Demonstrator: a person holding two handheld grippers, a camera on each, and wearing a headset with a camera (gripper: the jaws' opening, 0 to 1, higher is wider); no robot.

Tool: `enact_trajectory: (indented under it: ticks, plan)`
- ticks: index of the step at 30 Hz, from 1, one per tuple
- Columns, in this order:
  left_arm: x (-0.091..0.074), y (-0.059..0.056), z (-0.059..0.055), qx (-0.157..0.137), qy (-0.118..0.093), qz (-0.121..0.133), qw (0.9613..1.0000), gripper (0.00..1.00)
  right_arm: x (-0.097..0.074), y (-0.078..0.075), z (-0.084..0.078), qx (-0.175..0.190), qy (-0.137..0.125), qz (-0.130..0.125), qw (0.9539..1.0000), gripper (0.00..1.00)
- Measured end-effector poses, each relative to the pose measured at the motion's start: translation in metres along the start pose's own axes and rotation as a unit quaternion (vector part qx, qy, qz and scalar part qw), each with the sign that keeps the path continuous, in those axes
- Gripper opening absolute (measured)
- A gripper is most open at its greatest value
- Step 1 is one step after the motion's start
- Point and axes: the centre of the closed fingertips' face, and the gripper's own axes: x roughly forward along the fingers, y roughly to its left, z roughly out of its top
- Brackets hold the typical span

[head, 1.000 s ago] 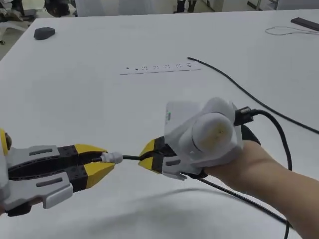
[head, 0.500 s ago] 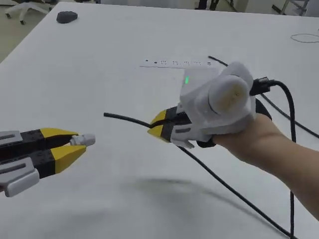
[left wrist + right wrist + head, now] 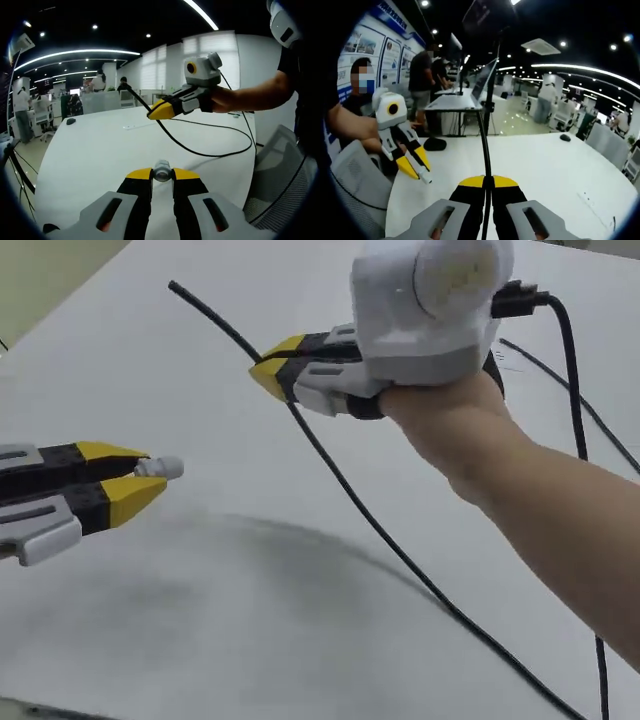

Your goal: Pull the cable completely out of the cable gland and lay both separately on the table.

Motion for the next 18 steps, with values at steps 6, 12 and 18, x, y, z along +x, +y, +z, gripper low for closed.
enact_trajectory:
  ticks: [6,12,18]
  plan:
    - [0.011,0.013,-0.022,-0.010,0.015,0.010,0.9998,0.14,0.036,-0.015,0.000,0.166,-0.055,0.002,0.9846,0.00]
    - [0.019,0.040,-0.046,-0.025,0.007,0.059,0.9979,0.14,0.078,-0.026,-0.036,0.137,-0.023,-0.025,0.9900,0.00]
    - [0.027,0.081,-0.053,-0.021,0.004,0.122,0.9924,0.14,0.110,-0.040,-0.076,0.181,0.011,-0.051,0.9820,0.00]
